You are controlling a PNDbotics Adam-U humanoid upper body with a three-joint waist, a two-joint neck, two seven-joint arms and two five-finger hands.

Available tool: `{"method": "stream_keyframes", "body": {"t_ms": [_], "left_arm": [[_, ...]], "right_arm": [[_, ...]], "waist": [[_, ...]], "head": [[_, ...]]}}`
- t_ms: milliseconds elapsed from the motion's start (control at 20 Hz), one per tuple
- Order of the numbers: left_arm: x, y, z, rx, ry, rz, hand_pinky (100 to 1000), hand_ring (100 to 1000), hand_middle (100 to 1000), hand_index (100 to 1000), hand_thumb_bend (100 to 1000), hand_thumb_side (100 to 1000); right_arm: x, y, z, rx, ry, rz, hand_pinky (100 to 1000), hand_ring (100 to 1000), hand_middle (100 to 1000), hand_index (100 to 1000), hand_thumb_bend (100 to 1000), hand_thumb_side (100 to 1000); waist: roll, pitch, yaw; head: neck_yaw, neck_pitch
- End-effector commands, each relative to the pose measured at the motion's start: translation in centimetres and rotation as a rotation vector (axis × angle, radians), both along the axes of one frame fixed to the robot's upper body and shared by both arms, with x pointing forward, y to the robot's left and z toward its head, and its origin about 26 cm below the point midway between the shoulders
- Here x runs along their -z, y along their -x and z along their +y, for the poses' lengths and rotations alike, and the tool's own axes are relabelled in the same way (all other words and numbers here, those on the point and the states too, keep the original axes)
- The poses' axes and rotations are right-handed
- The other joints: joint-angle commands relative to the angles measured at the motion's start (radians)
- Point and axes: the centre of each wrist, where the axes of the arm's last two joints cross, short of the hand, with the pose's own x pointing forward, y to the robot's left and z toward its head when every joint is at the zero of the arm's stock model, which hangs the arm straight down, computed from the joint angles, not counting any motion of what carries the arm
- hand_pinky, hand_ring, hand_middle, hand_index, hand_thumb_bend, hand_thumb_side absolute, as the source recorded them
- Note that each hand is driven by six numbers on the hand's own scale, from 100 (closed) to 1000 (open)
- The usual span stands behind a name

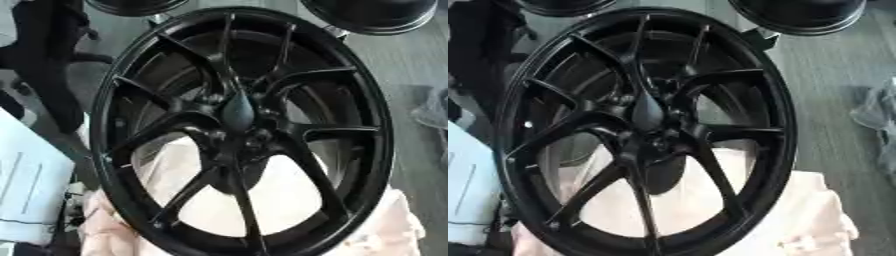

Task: Pull the pin out of the wheel hub.

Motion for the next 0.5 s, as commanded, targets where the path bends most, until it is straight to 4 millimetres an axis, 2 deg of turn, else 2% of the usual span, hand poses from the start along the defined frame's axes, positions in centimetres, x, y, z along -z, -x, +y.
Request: {"method": "stream_keyframes", "body": {"t_ms": [50,250,400,500], "left_arm": [[-1.4,0.2,0.1,0.006,-0.031,-0.037,605,805,720,705,341,622],[-1.3,0.0,-0.3,0.024,-0.032,-0.035,605,805,720,705,342,622],[-1.2,-0.1,-0.6,0.035,-0.032,-0.033,605,805,720,705,342,622],[-1.2,-0.1,-0.8,0.042,-0.033,-0.032,605,805,721,706,343,623]], "right_arm": [[-1.1,-0.8,1.6,-0.125,-0.051,-0.017,902,761,762,849,103,459],[-1.4,-3.0,4.3,-0.311,-0.138,0.006,902,754,755,846,106,456],[-1.4,-4.5,5.4,-0.370,-0.198,0.020,896,742,739,833,135,437],[-1.2,-5.5,6.2,-0.406,-0.228,0.033,897,742,739,833,121,455]], "waist": [[0.000,-0.027,0.006],[0.001,-0.032,0.019],[0.002,-0.034,0.025],[0.002,-0.035,0.030]], "head": [[-0.006,-0.008],[-0.013,-0.009],[-0.015,-0.010],[-0.017,-0.010]]}}
